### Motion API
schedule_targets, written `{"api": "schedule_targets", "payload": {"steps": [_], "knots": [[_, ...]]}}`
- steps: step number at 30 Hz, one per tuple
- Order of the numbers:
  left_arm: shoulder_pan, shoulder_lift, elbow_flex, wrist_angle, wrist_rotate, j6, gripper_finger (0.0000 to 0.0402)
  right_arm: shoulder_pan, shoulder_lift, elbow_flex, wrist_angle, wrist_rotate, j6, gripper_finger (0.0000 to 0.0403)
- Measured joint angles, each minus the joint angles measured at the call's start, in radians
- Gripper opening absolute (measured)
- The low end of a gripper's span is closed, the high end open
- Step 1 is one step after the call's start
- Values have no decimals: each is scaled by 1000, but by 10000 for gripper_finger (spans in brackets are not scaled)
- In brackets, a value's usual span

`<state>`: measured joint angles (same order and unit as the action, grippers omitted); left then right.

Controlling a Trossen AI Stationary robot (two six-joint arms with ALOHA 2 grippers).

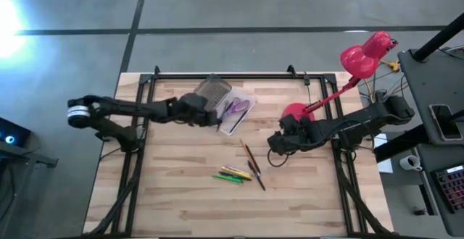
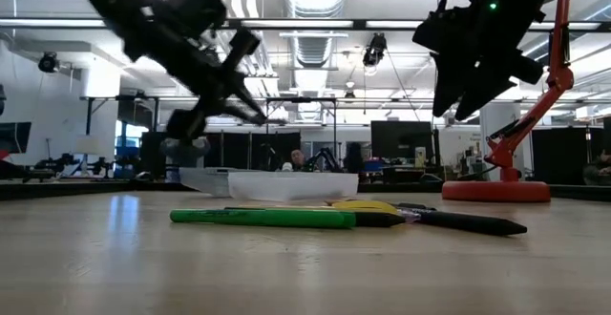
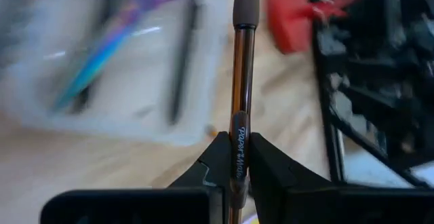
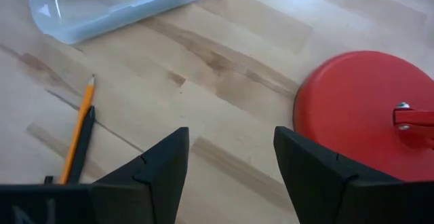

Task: Pick & place school supplies into a supply box
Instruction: Put the brown pen into the black supply box

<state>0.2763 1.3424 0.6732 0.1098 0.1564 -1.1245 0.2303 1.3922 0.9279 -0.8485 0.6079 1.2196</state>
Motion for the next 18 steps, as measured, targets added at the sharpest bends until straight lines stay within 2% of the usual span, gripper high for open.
{"api": "schedule_targets", "payload": {"steps": [10, 18], "knots": [[137, 302, 355, -409, 76, 389, 18, -57, 1, 0, 48, 17, 20, 210], [179, 466, 502, -451, 76, 472, 26, -61, 1, 0, 48, 17, 67, 210]]}}
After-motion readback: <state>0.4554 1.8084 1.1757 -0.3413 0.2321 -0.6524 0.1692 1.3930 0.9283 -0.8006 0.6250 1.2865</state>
